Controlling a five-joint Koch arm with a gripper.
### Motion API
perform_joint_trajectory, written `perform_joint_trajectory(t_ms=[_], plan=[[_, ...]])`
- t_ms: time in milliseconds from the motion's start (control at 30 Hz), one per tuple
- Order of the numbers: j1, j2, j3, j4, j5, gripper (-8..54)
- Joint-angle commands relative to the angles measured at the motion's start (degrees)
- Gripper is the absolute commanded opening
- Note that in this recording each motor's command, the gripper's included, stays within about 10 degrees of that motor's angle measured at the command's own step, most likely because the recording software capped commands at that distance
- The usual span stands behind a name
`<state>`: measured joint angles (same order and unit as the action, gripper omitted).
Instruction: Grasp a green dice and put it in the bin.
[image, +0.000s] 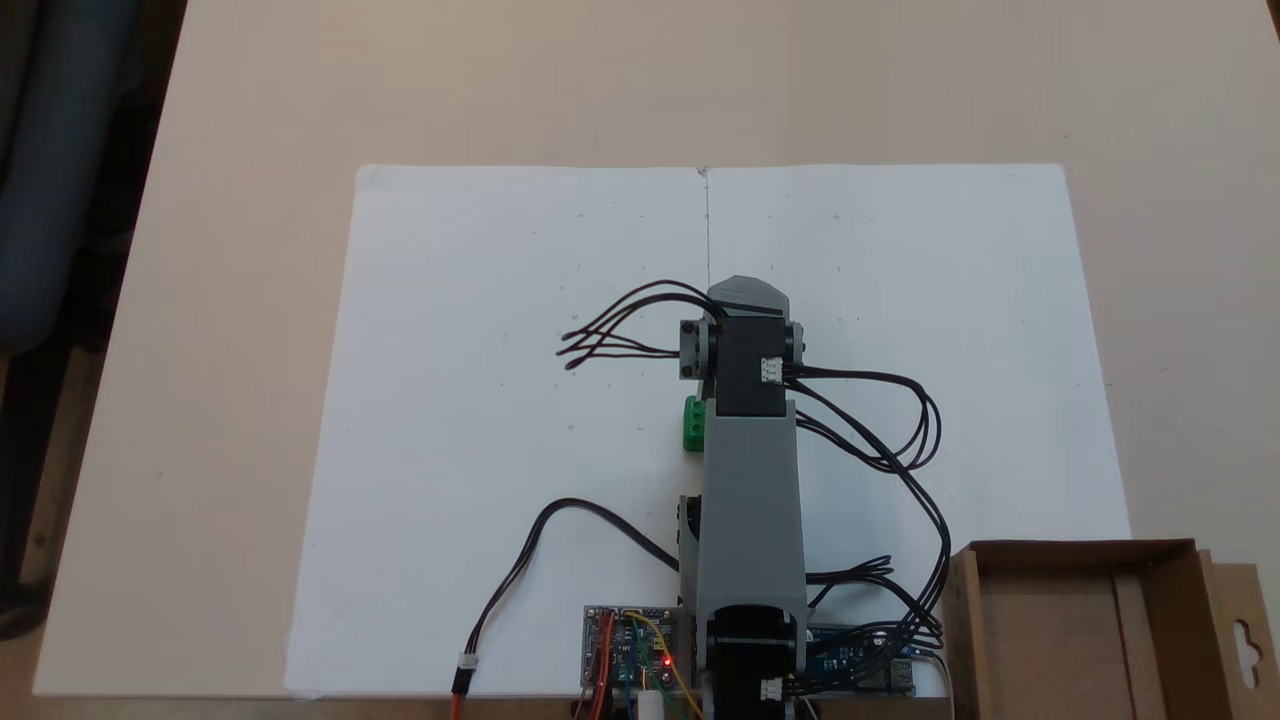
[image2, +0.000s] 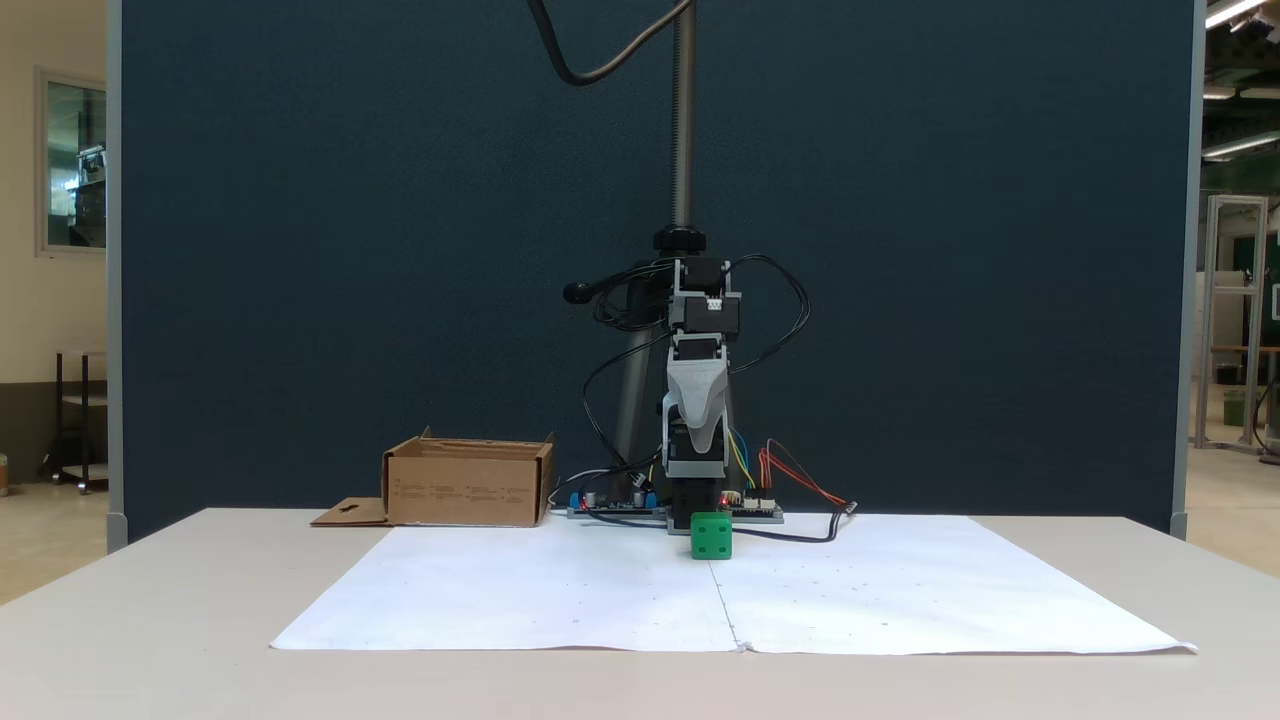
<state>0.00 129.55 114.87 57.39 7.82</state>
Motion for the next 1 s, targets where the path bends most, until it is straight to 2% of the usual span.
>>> perform_joint_trajectory(t_ms=[0,700,967], plan=[[0.53,6.50,-0.88,2.46,-3.08,43.5],[-6.86,6.06,5.98,4.92,-3.08,43.6],[-6.50,5.71,6.42,4.13,-8.44,44.7]])
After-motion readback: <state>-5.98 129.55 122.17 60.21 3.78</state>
